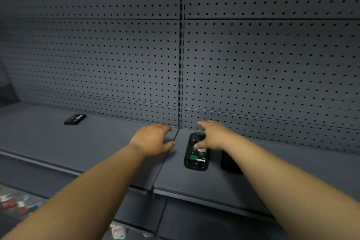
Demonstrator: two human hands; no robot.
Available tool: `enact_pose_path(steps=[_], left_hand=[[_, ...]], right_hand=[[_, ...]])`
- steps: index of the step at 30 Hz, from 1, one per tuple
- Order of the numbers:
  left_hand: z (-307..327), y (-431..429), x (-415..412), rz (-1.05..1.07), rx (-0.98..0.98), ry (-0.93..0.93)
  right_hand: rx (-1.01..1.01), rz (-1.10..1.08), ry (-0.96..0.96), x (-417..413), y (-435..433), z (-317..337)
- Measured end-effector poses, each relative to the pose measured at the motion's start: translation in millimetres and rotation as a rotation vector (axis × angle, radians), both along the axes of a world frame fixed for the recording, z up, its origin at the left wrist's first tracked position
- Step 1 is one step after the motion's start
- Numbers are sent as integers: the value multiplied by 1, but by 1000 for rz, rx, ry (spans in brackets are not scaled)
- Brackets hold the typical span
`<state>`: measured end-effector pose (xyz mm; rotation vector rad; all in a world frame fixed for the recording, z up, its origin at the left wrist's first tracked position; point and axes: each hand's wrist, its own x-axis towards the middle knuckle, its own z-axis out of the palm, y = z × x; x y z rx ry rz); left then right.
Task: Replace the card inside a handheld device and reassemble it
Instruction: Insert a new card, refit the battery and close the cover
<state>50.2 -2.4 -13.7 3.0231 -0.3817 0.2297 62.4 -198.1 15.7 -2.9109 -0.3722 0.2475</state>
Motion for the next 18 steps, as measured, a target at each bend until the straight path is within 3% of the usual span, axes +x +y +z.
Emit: enact_pose_path(steps=[18], left_hand=[[-1,242,85,-139,66,23]], right_hand=[[33,-123,15,74,245,-10]])
